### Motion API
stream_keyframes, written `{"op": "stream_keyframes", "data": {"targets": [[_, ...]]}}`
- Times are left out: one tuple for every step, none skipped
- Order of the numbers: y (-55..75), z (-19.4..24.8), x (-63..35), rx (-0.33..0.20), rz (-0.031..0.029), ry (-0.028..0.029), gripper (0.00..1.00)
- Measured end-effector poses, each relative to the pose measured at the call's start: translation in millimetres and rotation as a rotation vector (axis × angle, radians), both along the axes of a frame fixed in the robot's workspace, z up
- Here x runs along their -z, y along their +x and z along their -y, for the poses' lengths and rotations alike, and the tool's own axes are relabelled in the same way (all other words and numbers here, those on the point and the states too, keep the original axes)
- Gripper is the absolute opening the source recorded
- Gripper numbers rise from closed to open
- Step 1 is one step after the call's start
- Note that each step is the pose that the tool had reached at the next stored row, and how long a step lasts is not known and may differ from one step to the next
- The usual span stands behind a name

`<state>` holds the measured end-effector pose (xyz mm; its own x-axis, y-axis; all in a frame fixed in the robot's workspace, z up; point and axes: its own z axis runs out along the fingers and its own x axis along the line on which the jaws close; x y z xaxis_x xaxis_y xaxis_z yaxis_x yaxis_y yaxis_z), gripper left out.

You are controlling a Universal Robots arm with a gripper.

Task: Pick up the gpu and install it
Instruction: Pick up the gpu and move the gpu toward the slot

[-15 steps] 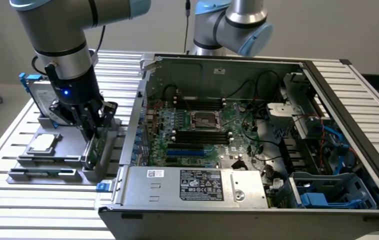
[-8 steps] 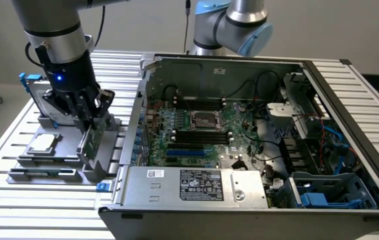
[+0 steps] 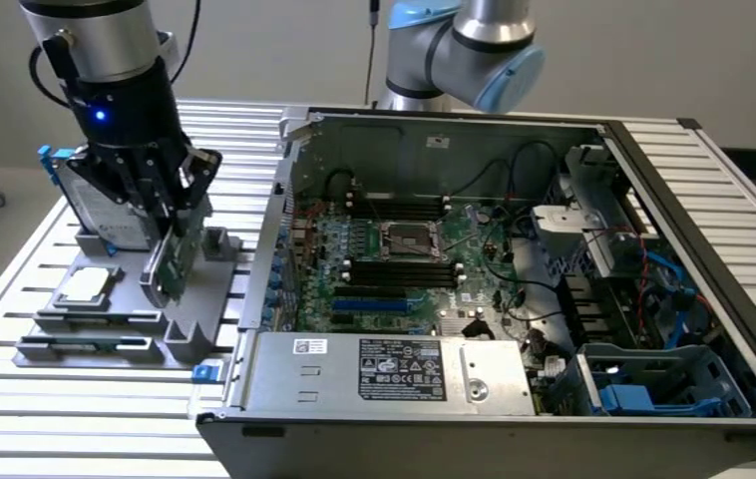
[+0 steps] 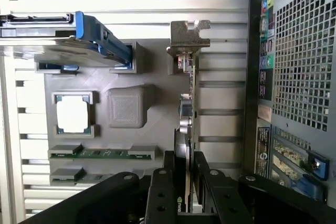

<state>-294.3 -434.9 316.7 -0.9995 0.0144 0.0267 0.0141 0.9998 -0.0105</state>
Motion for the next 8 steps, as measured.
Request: {"op": "stream_keyframes", "data": {"targets": [[0.9, 0.0, -4.3, 0.000, 0.0001, 0.0000, 0.26], [2.3, 0.0, -8.9, 0.000, -0.0001, -0.0001, 0.26], [4.4, 0.0, -13.4, 0.000, 0.0001, 0.0000, 0.26], [7.1, 0.0, -18.0, 0.000, 0.0000, 0.0000, 0.26], [10.2, 0.1, -22.5, -0.001, -0.0001, 0.0008, 0.26], [13.6, 0.3, -27.0, -0.002, 0.0001, 0.0029, 0.26], [16.8, 0.5, -31.5, -0.002, -0.0001, 0.0050, 0.26], [20.2, 0.7, -36.2, -0.004, 0.0000, 0.0073, 0.26]]}}
